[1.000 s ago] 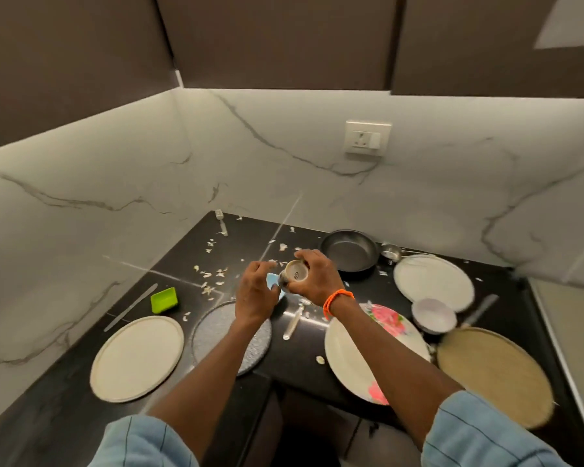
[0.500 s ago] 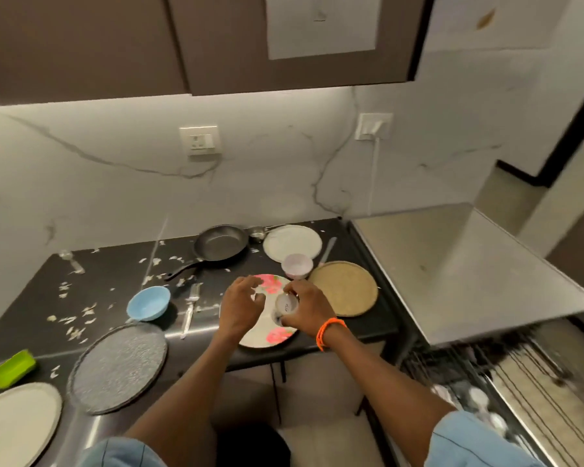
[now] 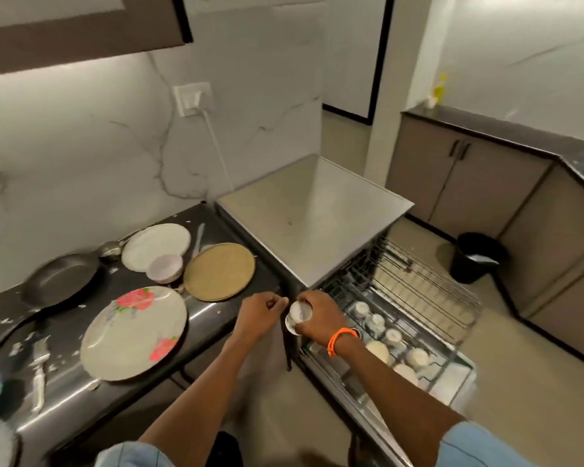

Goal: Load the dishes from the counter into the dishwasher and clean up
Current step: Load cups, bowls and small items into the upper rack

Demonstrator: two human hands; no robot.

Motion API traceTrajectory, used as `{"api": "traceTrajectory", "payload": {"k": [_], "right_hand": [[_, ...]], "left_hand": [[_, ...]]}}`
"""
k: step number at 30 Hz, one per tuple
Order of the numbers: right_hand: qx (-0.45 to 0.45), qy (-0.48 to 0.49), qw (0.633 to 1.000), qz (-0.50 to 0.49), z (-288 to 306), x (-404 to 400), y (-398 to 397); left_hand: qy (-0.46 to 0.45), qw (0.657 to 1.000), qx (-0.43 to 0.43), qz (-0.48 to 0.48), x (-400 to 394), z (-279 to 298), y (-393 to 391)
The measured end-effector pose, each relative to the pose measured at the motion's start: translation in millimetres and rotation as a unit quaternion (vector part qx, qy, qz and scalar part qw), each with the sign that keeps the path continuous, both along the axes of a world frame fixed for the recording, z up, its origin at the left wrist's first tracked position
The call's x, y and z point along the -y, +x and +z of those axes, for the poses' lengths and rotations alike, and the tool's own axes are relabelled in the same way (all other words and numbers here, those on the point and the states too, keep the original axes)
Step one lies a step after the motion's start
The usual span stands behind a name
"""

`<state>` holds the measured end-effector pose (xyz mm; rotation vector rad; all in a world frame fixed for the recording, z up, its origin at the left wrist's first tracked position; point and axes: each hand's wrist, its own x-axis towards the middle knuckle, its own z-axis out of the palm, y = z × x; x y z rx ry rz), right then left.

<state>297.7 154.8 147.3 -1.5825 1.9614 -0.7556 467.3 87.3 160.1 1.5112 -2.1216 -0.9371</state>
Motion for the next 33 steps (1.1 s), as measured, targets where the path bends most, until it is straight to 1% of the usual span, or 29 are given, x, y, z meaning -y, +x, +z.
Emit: {"api": "traceTrajectory", "payload": {"k": [4, 8, 12, 15, 19, 22, 25, 28, 30, 33], "right_hand": [[0.014, 0.035, 0.998, -0.057, -19, -17, -64], [0.045, 0.047, 0.987, -0.145, -41, -20, -132], [0.047, 0.067, 0.978, -0.193, -64, -24, -184], [0.06, 0.092, 0.974, -0.197, -79, -17, -205], [0.062, 0.117, 0.97, -0.206, -95, 9, -227], [0.065, 0.13, 0.966, -0.213, -111, 46, -240], [0.064, 0.141, 0.964, -0.215, -136, 86, -253], [0.055, 0.153, 0.961, -0.222, -173, 120, -270], [0.057, 0.153, 0.959, -0.23, -194, 137, -276], [0.079, 0.142, 0.96, -0.23, -227, 159, -280]], "left_hand": [[0.051, 0.997, 0.018, -0.06, 2, -23, -76], [0.118, 0.987, 0.025, -0.103, 14, -44, -158], [0.157, 0.98, 0.027, -0.12, 19, -76, -223], [0.19, 0.974, 0.033, -0.119, 20, -94, -252], [0.213, 0.971, 0.044, -0.103, 34, -107, -281], [0.238, 0.969, 0.025, -0.058, 63, -126, -297], [0.263, 0.964, 0.0, -0.033, 95, -156, -313], [0.312, 0.949, -0.025, -0.025, 117, -194, -337], [0.338, 0.941, -0.029, 0.007, 129, -222, -347], [0.345, 0.937, -0.028, 0.055, 146, -261, -354]]}}
